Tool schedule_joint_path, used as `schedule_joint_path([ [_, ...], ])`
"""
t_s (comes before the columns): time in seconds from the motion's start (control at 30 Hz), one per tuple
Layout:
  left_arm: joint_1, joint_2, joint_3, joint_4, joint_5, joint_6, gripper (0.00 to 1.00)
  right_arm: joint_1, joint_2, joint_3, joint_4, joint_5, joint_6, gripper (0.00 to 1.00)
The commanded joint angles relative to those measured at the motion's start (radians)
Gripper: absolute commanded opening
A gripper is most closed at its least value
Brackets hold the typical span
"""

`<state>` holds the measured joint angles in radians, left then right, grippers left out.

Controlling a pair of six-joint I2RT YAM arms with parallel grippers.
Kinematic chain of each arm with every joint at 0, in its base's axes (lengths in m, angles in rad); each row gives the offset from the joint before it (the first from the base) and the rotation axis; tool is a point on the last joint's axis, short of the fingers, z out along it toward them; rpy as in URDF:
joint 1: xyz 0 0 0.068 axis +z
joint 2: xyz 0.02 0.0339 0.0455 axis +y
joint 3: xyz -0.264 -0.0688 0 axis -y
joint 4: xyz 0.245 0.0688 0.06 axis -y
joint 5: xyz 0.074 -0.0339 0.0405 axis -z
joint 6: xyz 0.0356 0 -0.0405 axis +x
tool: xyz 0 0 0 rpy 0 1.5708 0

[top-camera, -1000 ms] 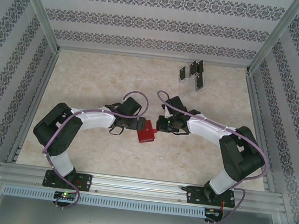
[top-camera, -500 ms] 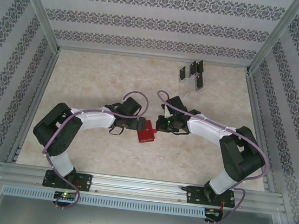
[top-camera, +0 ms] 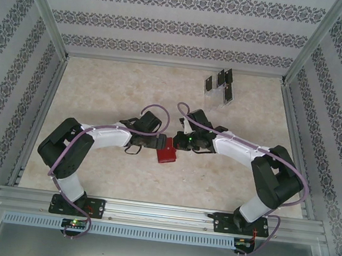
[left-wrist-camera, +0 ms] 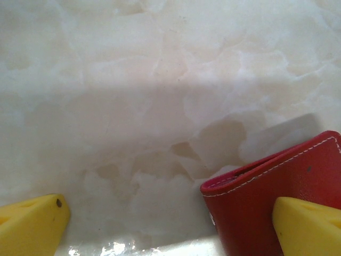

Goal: Put the credit cards into the card holder

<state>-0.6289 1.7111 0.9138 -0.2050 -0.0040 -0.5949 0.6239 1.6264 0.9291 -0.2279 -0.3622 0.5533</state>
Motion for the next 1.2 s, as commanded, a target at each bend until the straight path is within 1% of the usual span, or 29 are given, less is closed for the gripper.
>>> schedule_joint_path([
  [0.0, -0.006, 0.015, -0.043, -0.094, -0.01, -0.019, 1.0, 0.021, 0.034, 0.029, 0.028, -0.027, 0.019, 0.0],
  [0.6, -0.009, 0.019, -0.049, -0.087, -0.005, -0.024, 1.0, 0.041, 0.128, 0.035, 0.089, -0.045, 0.054, 0.0],
  [0.97, -0.011, 0.028, -0.043, -0.085, -0.002, -0.023, 1.0, 0.043, 0.059, 0.007, 0.099, -0.052, 0.07, 0.0],
  [1.17, -0.011, 0.031, -0.04, -0.086, -0.003, -0.022, 1.0, 0.047, 0.068, 0.011, 0.103, -0.074, 0.074, 0.0],
])
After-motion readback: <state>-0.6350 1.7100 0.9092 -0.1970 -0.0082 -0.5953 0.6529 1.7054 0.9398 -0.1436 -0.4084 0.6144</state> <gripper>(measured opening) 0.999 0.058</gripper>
